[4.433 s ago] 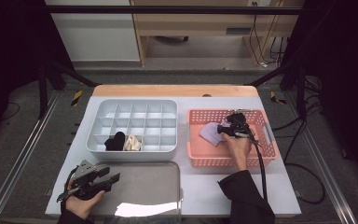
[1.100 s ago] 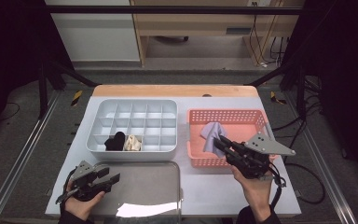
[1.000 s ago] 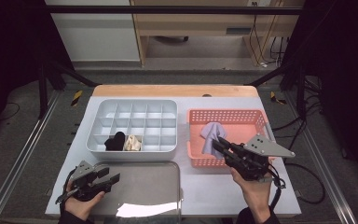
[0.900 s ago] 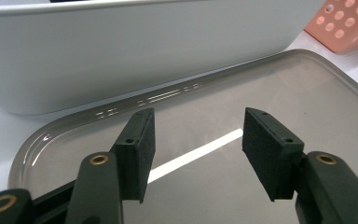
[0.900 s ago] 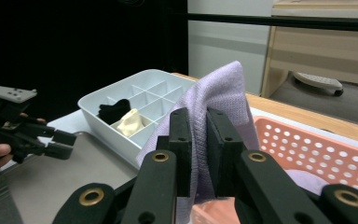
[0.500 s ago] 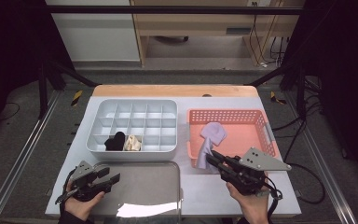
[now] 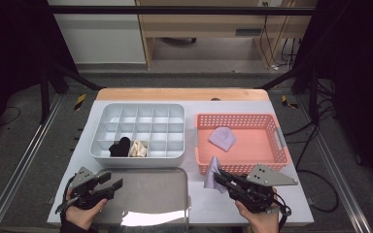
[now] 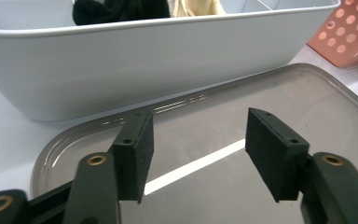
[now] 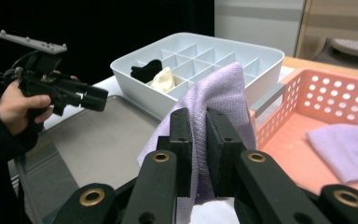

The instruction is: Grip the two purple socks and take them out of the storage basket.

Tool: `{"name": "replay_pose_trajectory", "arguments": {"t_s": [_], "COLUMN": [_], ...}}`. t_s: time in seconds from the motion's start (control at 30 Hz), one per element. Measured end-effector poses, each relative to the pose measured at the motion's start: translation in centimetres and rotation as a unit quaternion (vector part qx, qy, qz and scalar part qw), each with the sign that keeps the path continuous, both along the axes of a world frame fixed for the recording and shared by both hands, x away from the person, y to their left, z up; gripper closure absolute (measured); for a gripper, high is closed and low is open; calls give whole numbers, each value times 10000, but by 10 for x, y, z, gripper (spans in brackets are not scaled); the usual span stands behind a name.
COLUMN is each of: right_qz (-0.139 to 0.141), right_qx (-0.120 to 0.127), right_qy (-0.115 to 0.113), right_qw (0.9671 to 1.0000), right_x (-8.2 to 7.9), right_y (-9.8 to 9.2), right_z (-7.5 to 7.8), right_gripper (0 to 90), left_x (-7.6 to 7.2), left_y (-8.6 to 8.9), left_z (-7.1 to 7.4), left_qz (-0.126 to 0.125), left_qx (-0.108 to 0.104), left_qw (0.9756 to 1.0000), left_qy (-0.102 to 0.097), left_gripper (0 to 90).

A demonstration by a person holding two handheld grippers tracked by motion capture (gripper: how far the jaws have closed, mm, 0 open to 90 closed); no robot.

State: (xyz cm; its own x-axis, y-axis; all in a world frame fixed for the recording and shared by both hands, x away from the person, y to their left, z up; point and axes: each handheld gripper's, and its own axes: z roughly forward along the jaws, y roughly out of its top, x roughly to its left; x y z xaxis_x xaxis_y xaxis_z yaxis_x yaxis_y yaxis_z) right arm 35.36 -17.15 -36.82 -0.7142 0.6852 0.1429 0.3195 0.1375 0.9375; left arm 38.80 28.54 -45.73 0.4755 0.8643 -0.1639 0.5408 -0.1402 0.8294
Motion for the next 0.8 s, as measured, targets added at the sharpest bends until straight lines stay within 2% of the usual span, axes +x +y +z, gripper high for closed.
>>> {"name": "replay_pose_trajectory", "arguments": {"t_s": [0.23,0.37,0.53,0.67,0.8], "right_qz": [41,48,79,12,-54], "right_qx": [-39,-148,-382,-462,-640], "right_qy": [218,473,799,943,1168], "right_qw": [9997,9988,9960,9945,9911], "right_x": [-2,2,8,12,17], "right_y": [-1,1,7,6,5], "right_z": [-12,-29,-49,-59,-72], "right_gripper": [817,817,817,817,816], "left_x": [1,0,2,4,5], "left_y": [1,2,4,4,2], "left_z": [0,1,1,0,-1], "left_qz": [27,58,57,-83,-81], "left_qx": [36,35,52,22,21], "left_qw": [10000,10000,9999,9994,9991], "left_qy": [62,64,125,333,408], "left_gripper": [386,388,362,328,304]}}
